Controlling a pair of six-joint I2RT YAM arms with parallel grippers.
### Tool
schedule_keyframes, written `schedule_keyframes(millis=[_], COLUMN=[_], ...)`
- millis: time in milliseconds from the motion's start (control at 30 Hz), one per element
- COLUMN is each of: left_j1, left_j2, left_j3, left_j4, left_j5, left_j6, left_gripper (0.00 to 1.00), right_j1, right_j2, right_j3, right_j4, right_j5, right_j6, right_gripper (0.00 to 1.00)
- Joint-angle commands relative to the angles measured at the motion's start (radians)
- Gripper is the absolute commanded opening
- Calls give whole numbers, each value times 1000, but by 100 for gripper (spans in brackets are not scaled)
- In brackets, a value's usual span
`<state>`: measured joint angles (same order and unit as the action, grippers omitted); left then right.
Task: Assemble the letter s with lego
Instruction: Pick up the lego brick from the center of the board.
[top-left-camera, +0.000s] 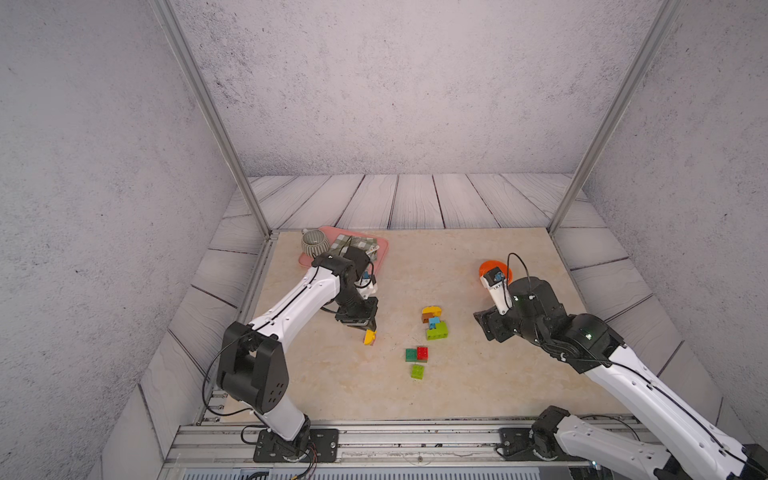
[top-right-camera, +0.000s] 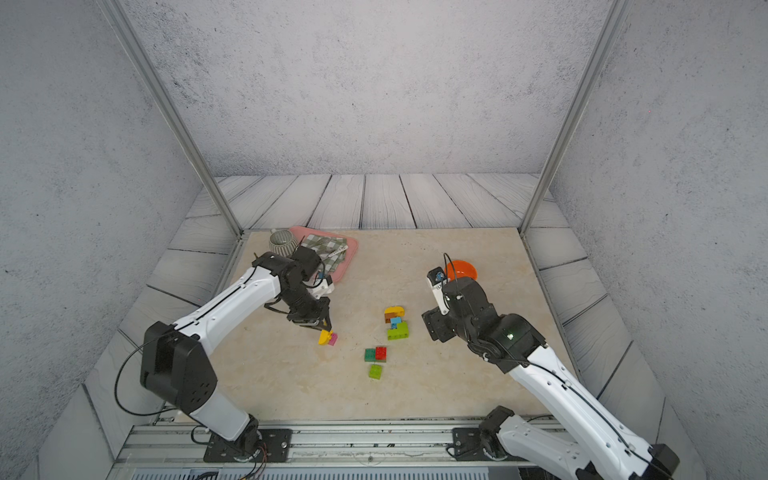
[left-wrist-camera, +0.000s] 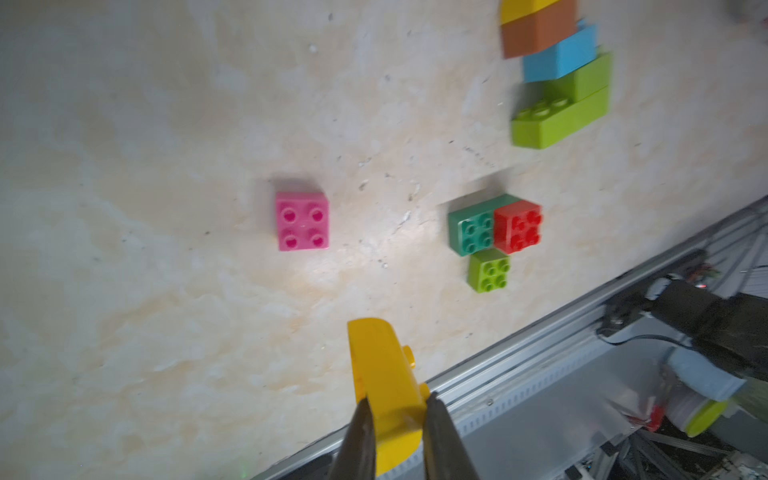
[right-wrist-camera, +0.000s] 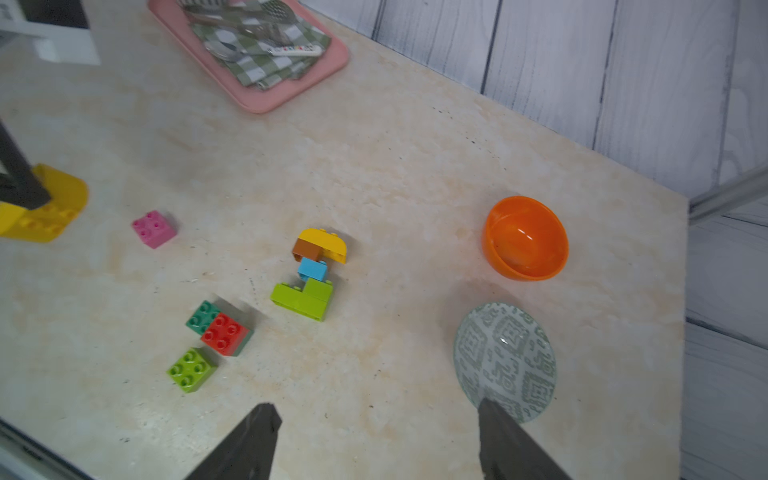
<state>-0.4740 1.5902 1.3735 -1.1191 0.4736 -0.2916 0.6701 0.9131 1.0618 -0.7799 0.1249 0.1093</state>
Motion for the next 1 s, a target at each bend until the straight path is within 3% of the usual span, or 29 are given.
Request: schedule_keyframes(millis=[0, 133, 267, 500, 967], left_j1=[-45, -103, -164, -210, -218], left_j2=[-63, -156, -155, -125, -157], left_j3=[-75, -184, -200, -203, -218], left_j4=[244, 593, 693, 779, 804], left_j5=[187, 223, 157, 176, 218], left_j6=[-185, -409, -470, -520, -549], left_gripper=[13, 14, 14, 14, 13], right_j1=[-3, -2, 18, 22, 21], right_j2=[-36, -23, 20, 126, 219], right_j3=[-69, -195, -269, -234, -173], right_j4=[192, 424, 599, 615, 525], right_j5=[-270, -442, -510, -567, -535], right_j6=[113, 331, 467, 470, 318], right_gripper=[83, 83, 84, 85, 82])
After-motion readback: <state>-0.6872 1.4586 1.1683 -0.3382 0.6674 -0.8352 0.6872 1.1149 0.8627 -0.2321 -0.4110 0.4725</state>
